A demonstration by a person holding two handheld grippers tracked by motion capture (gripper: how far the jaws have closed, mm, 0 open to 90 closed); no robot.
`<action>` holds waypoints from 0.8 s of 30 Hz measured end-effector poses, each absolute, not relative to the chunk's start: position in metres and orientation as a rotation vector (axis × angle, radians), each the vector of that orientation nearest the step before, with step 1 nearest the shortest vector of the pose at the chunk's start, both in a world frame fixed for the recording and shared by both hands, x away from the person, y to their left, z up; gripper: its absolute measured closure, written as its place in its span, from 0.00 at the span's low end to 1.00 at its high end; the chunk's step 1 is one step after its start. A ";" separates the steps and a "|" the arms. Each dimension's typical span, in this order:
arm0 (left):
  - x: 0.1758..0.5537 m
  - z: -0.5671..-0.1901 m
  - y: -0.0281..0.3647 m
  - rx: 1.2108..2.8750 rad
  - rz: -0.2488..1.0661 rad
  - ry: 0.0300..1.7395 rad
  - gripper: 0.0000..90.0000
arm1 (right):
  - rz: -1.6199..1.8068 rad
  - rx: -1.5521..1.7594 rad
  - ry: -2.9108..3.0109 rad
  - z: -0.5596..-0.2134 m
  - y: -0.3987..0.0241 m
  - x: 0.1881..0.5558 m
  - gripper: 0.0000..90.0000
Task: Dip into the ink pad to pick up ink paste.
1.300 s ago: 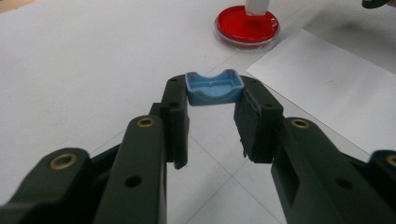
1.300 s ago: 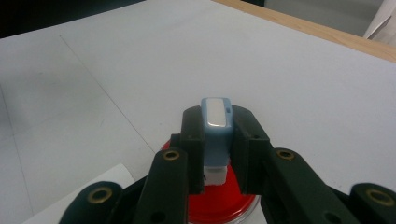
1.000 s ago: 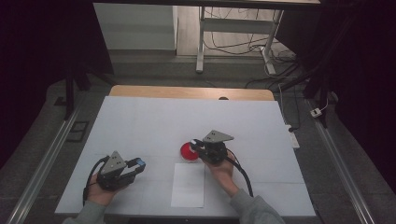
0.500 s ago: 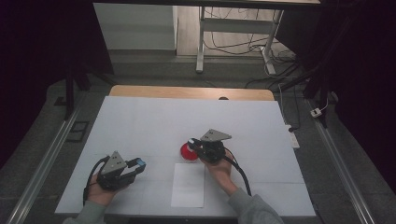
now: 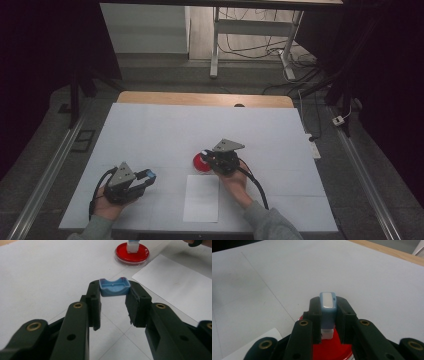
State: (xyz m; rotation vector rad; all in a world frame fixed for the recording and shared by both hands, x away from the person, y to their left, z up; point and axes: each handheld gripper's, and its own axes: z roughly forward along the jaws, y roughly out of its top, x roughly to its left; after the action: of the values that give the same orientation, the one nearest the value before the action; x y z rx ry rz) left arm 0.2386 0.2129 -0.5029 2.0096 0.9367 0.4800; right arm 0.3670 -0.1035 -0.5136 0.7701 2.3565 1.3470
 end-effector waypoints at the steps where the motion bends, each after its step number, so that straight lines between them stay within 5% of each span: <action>1: 0.239 -0.503 0.213 2.009 0.480 0.937 0.73 | 1.341 0.774 2.357 -0.513 -0.104 0.367 0.84; 24: 0.238 -0.503 0.212 2.009 0.481 0.936 0.73 | 1.272 0.721 2.372 -0.515 -0.099 0.364 0.84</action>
State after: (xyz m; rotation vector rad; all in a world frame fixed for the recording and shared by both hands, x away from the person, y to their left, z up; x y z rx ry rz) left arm 0.2380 0.2117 -0.5027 2.0088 0.9360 0.4811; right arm 0.3638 -0.0993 -0.5154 0.7210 2.3720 1.2723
